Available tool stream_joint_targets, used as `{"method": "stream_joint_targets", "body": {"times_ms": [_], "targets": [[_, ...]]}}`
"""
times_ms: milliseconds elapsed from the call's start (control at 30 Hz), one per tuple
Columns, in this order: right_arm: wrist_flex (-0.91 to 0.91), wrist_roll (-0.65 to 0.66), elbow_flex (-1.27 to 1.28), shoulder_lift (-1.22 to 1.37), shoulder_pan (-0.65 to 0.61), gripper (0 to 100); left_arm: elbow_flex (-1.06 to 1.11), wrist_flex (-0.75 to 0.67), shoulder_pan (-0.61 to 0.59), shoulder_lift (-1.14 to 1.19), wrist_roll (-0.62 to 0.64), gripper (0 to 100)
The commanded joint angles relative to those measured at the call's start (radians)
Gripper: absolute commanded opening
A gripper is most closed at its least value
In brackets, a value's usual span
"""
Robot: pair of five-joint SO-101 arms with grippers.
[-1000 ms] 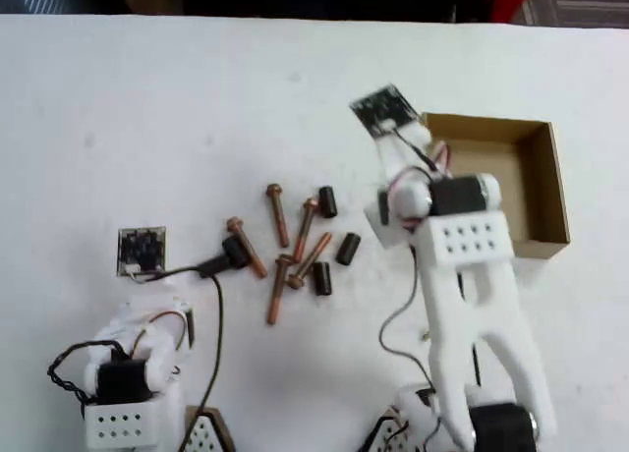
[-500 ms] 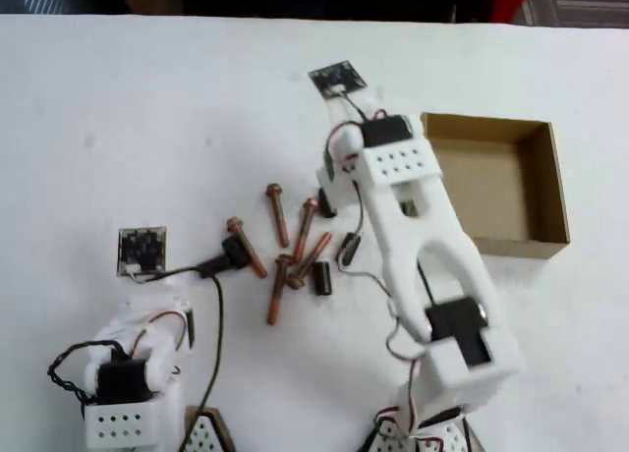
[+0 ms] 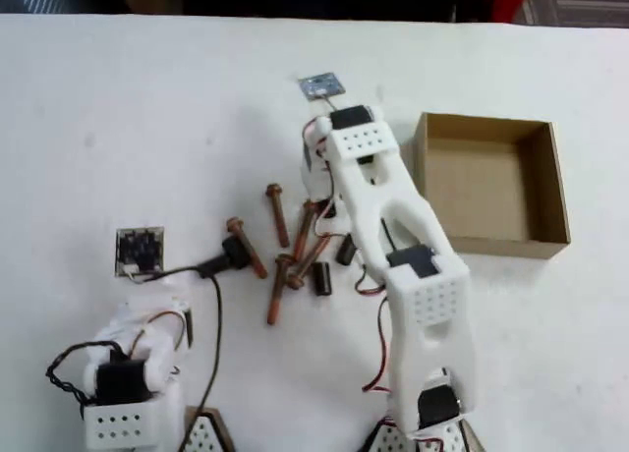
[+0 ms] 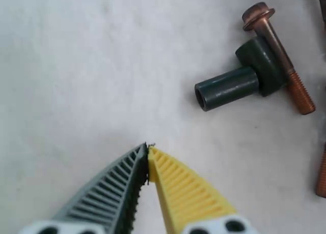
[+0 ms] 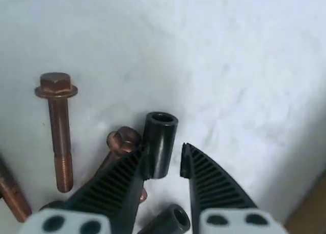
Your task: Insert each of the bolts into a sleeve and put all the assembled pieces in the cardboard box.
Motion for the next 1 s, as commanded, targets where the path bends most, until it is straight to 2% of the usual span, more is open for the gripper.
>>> {"method": "stream_joint_targets", "body": {"times_ms": [0,233,667,833,967], "targets": [[0.004,-0.011,-0.075,0.018,-0.004,9.1,-0.002,-0.006,-0.015,-0.007,0.003,2],[0.008,-0.078,-0.103,0.091,-0.002,9.1,-0.002,-0.005,-0.015,-0.007,0.003,2],[0.042,-0.071,-0.104,0.173,-0.004,8.7,-0.002,-0.005,-0.015,-0.007,0.003,2],[0.071,-0.071,-0.098,0.174,-0.004,3.5,-0.002,-0.005,-0.015,-0.007,0.003,2],[0.090,-0.046,-0.097,0.176,-0.004,6.8,-0.002,-0.005,-0.015,-0.007,0.003,2]]}}
